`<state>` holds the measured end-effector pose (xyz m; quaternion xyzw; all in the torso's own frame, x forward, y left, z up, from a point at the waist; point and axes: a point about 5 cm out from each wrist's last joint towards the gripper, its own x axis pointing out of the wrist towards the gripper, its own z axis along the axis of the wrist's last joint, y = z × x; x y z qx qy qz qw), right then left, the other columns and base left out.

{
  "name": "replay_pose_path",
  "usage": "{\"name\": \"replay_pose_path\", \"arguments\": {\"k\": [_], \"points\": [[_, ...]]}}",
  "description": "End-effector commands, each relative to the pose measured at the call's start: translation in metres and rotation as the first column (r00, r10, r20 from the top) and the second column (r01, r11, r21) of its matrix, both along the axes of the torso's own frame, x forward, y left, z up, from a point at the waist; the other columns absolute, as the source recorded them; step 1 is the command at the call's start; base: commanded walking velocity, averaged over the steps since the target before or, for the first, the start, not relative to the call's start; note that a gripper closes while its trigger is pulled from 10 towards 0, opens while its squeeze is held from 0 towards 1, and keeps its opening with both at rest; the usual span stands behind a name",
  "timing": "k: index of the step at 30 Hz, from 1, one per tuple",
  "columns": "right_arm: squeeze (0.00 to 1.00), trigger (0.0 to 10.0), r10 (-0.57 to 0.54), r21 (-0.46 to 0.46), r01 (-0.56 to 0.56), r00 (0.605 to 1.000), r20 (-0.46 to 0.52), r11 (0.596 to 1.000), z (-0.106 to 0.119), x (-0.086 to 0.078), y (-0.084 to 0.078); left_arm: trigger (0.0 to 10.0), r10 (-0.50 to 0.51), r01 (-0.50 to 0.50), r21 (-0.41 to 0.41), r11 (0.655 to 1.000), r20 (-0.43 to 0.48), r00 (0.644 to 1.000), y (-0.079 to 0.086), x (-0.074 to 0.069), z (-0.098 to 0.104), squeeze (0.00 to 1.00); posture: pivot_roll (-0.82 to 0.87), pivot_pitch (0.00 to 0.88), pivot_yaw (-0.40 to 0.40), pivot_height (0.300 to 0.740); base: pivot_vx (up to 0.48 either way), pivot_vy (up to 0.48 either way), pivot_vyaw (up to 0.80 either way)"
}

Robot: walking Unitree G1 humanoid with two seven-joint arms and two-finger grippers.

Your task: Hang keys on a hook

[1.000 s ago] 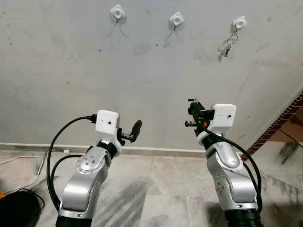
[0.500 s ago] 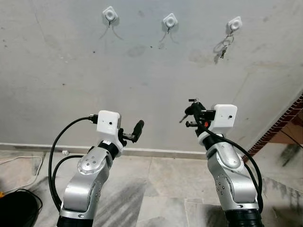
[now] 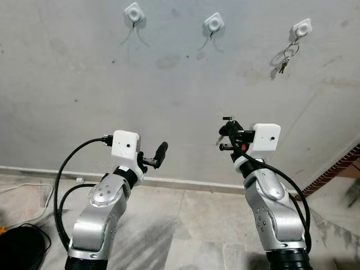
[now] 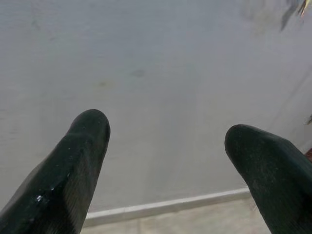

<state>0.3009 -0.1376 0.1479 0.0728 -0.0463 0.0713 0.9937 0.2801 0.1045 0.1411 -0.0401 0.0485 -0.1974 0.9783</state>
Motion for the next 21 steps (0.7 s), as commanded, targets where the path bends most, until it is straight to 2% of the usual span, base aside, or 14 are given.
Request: {"name": "replay_pose_path", "arguments": {"k": [1,21], "points": [[0.0,10.0,0.032,0.007,-0.032,0.999,0.01,0.999,0.0029,0.0018,0.0101,10.0,0.025,-0.026,0.014,1.0,0.006,1.0,0.0089,0.0006,0.0015,0.0,0.2,0.055,-0.055,0.74,0.337,0.0,0.0],[0.0,10.0,0.039,0.005,-0.04,0.999,0.009,0.999,0.0017,0.0024,0.0103,10.0,0.024,-0.024,0.016,1.0,0.001,1.0,0.008,0.0012,0.0003,0.0,0.2,0.051,-0.058,0.74,0.333,0.0,0.0]]}}
